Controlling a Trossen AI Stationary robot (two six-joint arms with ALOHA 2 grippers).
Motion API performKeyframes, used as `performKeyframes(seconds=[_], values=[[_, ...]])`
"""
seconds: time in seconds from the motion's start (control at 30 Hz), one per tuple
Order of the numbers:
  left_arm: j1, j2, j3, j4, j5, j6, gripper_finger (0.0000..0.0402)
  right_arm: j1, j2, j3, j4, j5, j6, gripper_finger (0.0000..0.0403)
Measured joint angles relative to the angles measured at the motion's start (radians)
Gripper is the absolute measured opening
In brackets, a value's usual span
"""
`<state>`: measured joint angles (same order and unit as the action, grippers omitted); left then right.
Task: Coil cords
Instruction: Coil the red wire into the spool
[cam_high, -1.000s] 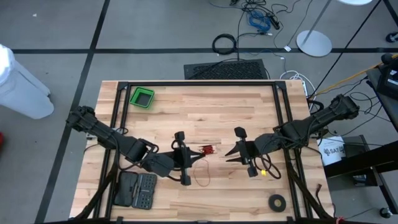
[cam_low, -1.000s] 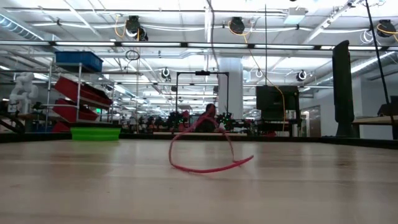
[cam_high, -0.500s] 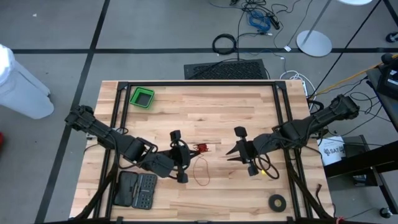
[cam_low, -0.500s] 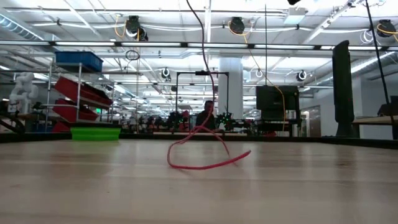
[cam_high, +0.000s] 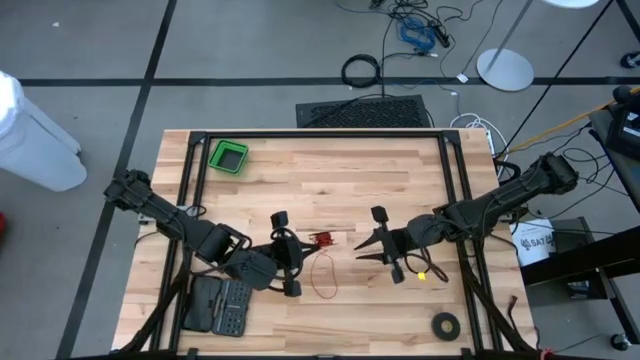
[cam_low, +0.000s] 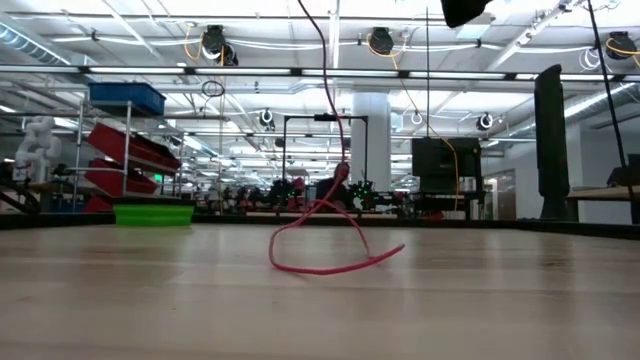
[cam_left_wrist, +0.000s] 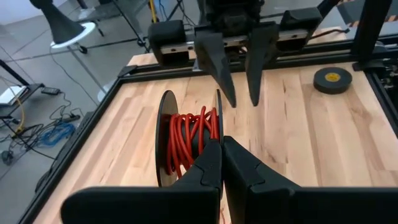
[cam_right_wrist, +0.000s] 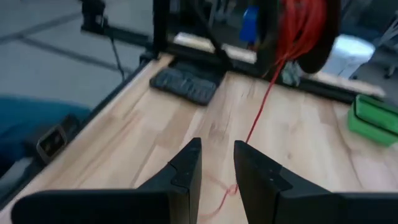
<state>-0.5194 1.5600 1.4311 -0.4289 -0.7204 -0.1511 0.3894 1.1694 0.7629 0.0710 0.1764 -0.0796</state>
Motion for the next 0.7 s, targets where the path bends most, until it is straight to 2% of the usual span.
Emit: performKeyframes(seconds=[0.13, 0.33, 0.43, 0.6, 0.7], values=[[-0.001, 0.000, 0.000, 0.001, -0.002, -0.013, 0.0004, -0.022, 0.016, -0.045, 0.136, -0.002, 0.034, 0.0082], [-0.021, 0.000, 0.000, 0.018, -0.005, -0.020, 0.0004, -0.035, 0.099, -0.047, 0.175, -0.025, 0.003, 0.0084], [-0.036, 0.000, 0.000, 0.061, -0.022, 0.011, 0.0004, -0.060, 0.163, -0.047, 0.231, -0.029, 0.013, 0.0084], [-0.055, -0.011, 0.000, 0.080, -0.034, 0.033, 0.0004, -0.097, 0.302, -0.047, 0.348, -0.132, 0.015, 0.0091], [-0.066, -0.023, 0.000, 0.081, -0.049, 0.033, 0.0004, -0.114, 0.384, -0.047, 0.407, -0.131, 0.015, 0.0101]])
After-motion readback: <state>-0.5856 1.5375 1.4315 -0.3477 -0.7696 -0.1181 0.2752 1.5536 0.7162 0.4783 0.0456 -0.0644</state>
